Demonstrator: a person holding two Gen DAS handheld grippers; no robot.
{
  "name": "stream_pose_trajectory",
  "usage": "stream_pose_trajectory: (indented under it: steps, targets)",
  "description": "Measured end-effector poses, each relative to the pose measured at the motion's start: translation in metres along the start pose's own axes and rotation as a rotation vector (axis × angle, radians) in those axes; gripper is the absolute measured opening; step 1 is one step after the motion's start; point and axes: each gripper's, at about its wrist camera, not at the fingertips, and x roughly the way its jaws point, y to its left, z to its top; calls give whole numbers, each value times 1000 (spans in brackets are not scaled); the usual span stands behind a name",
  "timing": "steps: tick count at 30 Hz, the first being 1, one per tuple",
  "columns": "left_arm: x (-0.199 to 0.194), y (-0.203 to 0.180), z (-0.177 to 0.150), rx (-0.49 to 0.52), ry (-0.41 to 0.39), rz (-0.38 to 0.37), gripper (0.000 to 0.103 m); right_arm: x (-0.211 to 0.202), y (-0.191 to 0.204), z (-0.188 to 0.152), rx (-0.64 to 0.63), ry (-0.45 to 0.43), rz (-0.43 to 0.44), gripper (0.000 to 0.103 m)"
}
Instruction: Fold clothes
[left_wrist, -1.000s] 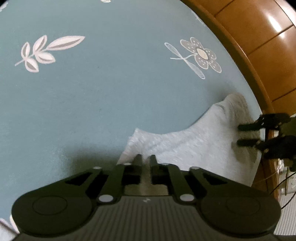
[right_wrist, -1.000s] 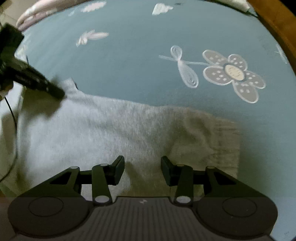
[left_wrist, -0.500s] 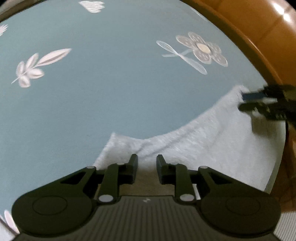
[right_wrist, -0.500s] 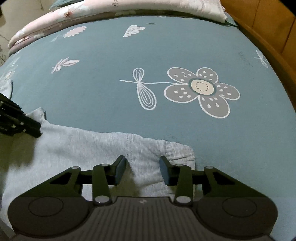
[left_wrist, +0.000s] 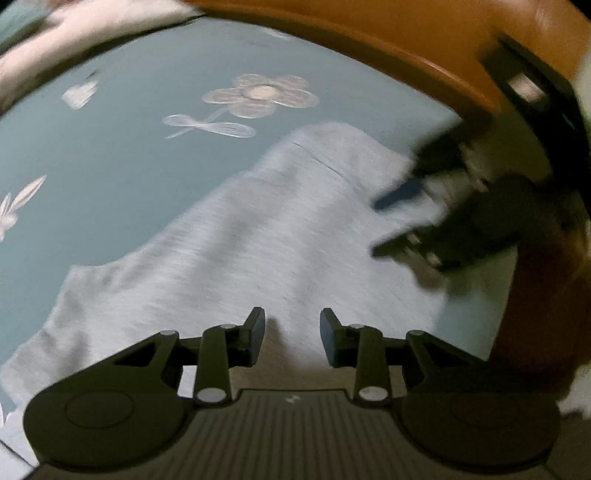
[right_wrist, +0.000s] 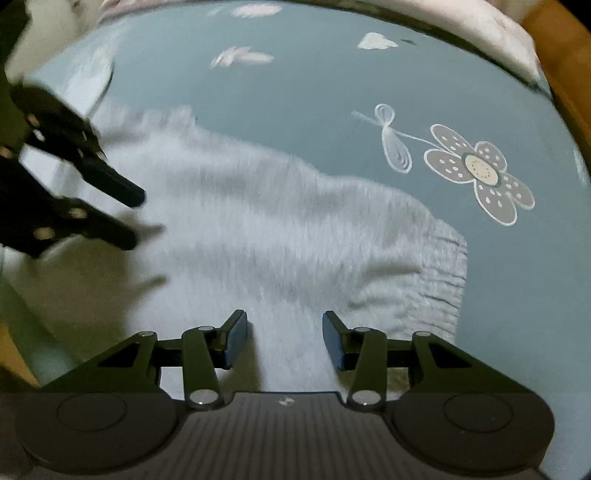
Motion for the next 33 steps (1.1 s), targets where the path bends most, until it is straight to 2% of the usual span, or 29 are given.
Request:
stream_pose_trajectory:
  steps: [3, 8, 10, 16, 19, 22, 25, 27, 30, 33]
  targets:
    - [15, -20, -18, 44, 58, 6, 33, 6, 6, -12, -87, 4, -5, 51]
    - [-1, -21, -14, -63, 72, 41, 35, -10, 4, 0, -128, 0, 5, 53]
    - [-9, -18, -8, -114, 71, 82, 35, -18, 2, 8, -127, -13, 20, 55]
    - [-37, 20, 8, -407, 14, 278, 43, -34, 4, 49, -26, -52, 66, 59]
    - [-53, 47, -2, -557, -19, 364, 43, -35, 14, 76, 54, -92, 95, 60]
    - [-69, 76, -23, -638, -50, 429, 45, -25, 35, 100, 128, -135, 128, 61]
    - [-78, 103, -53, -700, -91, 457, 48, -4, 63, 114, 182, -169, 102, 62]
    - [-83, 121, -73, -741, -117, 469, 49, 11, 83, 117, 219, -177, 51, 62]
    - [-81, 137, -104, -782, -133, 395, 49, 28, 113, 115, 270, -163, -15, 62]
    - [-84, 140, -126, -754, -187, 320, 50, 35, 143, 110, 292, -155, -93, 62]
